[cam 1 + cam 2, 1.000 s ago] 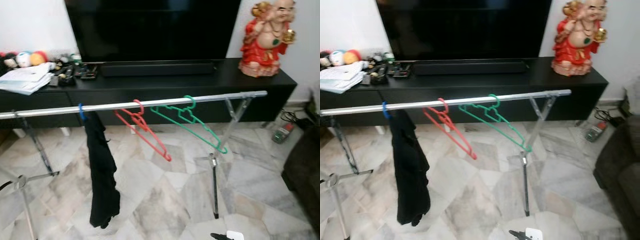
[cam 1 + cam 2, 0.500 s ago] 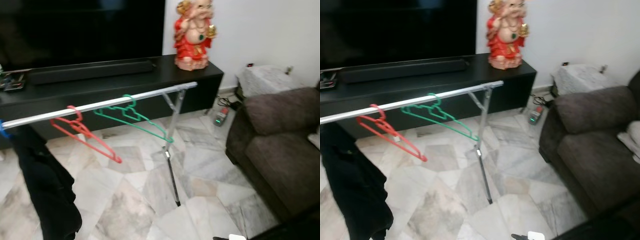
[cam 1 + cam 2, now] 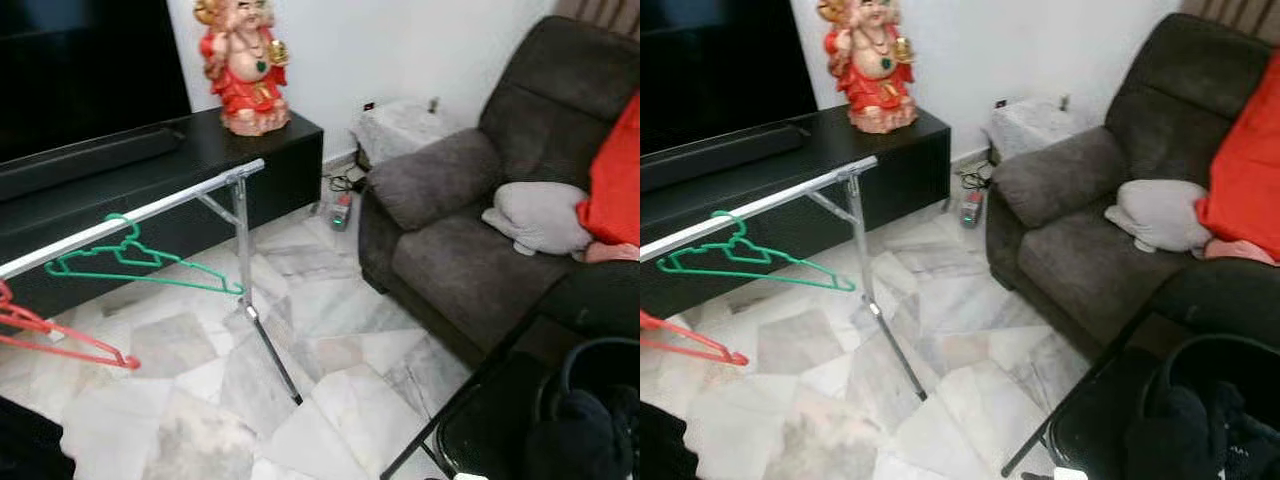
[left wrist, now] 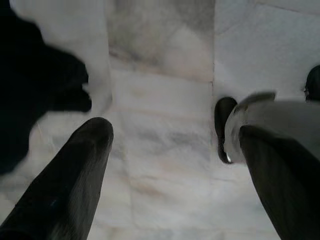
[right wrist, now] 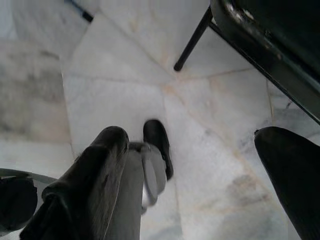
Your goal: Hang hanger
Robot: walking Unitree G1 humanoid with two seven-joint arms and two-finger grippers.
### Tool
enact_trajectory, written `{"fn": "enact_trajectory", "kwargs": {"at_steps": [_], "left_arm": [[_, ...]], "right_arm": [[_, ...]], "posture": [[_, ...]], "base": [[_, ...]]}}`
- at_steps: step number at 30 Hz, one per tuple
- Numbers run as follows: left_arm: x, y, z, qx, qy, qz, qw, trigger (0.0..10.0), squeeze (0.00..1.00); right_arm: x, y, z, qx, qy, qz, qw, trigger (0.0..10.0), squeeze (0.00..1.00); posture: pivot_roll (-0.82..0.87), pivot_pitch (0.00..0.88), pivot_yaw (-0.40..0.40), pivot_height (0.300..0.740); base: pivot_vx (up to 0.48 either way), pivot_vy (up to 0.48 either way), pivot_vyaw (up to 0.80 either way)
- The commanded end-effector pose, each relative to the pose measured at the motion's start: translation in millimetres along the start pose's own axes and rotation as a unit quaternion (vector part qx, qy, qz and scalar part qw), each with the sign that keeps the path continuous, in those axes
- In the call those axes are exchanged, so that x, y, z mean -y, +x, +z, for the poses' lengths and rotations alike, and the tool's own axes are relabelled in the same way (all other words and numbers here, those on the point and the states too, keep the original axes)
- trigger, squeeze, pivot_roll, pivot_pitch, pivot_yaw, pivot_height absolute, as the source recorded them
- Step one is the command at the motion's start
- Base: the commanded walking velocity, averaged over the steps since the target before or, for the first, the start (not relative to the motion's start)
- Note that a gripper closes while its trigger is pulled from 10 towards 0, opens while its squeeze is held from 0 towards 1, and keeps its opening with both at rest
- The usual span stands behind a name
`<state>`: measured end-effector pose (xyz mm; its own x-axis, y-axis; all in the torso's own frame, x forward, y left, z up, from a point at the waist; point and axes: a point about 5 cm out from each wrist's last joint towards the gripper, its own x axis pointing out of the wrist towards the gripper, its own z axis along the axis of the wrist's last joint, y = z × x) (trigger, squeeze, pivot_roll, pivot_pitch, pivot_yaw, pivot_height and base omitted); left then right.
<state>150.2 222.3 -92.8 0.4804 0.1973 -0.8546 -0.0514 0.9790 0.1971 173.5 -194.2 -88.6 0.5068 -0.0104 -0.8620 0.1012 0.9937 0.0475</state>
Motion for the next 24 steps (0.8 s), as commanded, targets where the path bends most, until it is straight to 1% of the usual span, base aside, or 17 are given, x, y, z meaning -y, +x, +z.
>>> {"fn": "enact_trajectory", "kwargs": {"at_steps": [1, 5, 14, 24], "left_arm": [[-0.8, -0.5, -5.5, -0.014, 0.006, 0.003, 1.000, 10.0, 0.00], [4.9, 0.4, 0.2, -0.012, 0.008, 0.000, 1.000, 10.0, 0.00], [8.5, 0.0, -1.9, -0.013, 0.010, -0.003, 1.000, 10.0, 0.00], [5.1, -0.9, -7.6, -0.017, 0.011, -0.004, 1.000, 10.0, 0.00]], "right_arm": [[-8.3, 0.8, -3.6, -0.007, 0.003, 0.008, 1.000, 10.0, 0.00], [-11.7, 1.3, -2.5, -0.006, 0.003, 0.010, 1.000, 10.0, 0.00], [-13.9, 1.6, -1.6, -0.006, 0.004, 0.012, 1.000, 10.0, 0.00], [-11.3, 1.2, -2.5, -0.006, 0.005, 0.010, 1.000, 10.0, 0.00]], "posture": [[-0.03, 0.081, 0.015, 0.740], [-0.03, 0.081, 0.017, 0.740], [-0.03, 0.082, 0.016, 0.740], [-0.03, 0.083, 0.017, 0.740]], "base": [[0.000, 0.000, -0.76], [0.000, 0.000, -0.77], [0.000, 0.000, -0.77], [0.000, 0.000, -0.76]]}}
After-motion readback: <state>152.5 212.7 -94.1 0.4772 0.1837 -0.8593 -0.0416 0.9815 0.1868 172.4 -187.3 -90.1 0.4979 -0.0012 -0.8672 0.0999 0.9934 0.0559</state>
